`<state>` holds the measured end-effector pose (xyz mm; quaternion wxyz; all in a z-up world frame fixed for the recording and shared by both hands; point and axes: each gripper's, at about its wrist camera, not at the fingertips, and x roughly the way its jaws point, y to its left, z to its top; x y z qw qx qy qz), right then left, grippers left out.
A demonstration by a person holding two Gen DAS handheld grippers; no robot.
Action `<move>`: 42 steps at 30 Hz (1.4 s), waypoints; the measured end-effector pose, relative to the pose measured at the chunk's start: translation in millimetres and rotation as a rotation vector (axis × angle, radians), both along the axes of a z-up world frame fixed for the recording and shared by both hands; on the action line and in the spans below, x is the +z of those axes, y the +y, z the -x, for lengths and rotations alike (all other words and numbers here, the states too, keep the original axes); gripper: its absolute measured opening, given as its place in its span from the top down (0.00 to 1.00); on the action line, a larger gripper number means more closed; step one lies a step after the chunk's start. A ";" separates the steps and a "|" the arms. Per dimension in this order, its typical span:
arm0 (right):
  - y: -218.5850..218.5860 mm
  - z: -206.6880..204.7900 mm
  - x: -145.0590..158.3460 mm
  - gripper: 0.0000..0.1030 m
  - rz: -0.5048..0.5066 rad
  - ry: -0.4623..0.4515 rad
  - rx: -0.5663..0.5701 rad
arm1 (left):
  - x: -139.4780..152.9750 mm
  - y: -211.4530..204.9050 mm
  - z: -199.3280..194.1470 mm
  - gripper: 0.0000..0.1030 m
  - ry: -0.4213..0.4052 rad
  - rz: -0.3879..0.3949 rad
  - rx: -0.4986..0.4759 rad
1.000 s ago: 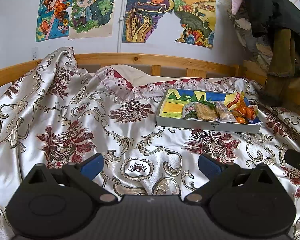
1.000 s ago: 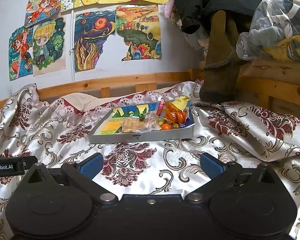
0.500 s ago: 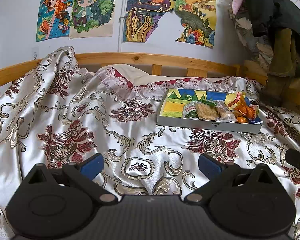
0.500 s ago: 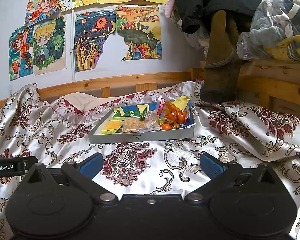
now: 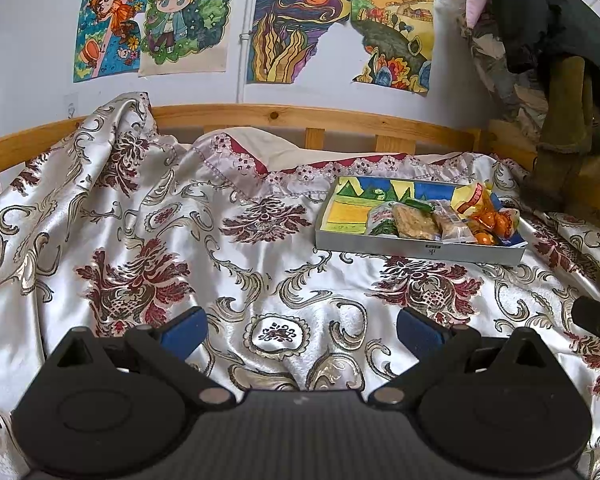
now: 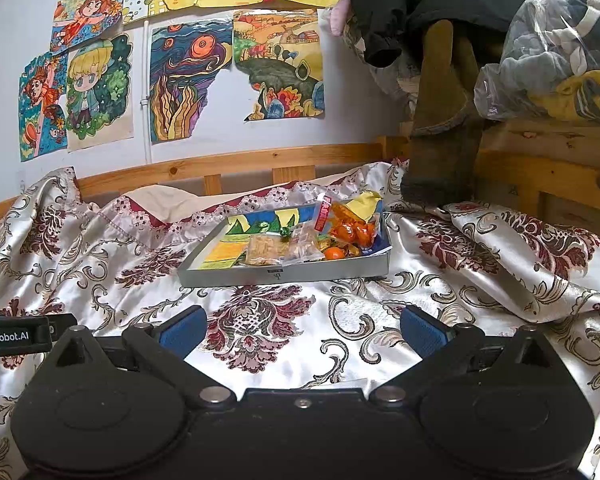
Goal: Organize snacks
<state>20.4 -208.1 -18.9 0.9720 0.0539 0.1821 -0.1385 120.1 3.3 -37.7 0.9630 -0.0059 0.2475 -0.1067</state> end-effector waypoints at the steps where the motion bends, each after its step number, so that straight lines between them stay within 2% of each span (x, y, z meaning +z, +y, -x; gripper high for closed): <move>1: 0.0 0.0 0.0 0.01 0.000 0.000 0.000 | -0.1 -0.7 0.1 0.00 0.000 0.000 0.001; 24: 0.1 -0.2 0.3 0.01 0.000 0.001 0.000 | -0.6 1.4 1.9 0.00 -0.001 0.011 -0.003; 28: 0.5 -0.2 0.3 0.01 0.000 0.001 0.000 | -0.6 -2.4 0.4 0.00 0.022 -0.013 0.001; 32: 0.6 -0.2 0.4 0.01 -0.001 0.001 -0.001 | -1.3 -4.9 3.5 0.00 0.003 -0.039 0.026; 42: 1.2 -0.2 0.6 0.01 0.000 0.001 -0.001 | 0.1 -3.4 2.6 0.00 0.005 -0.044 0.025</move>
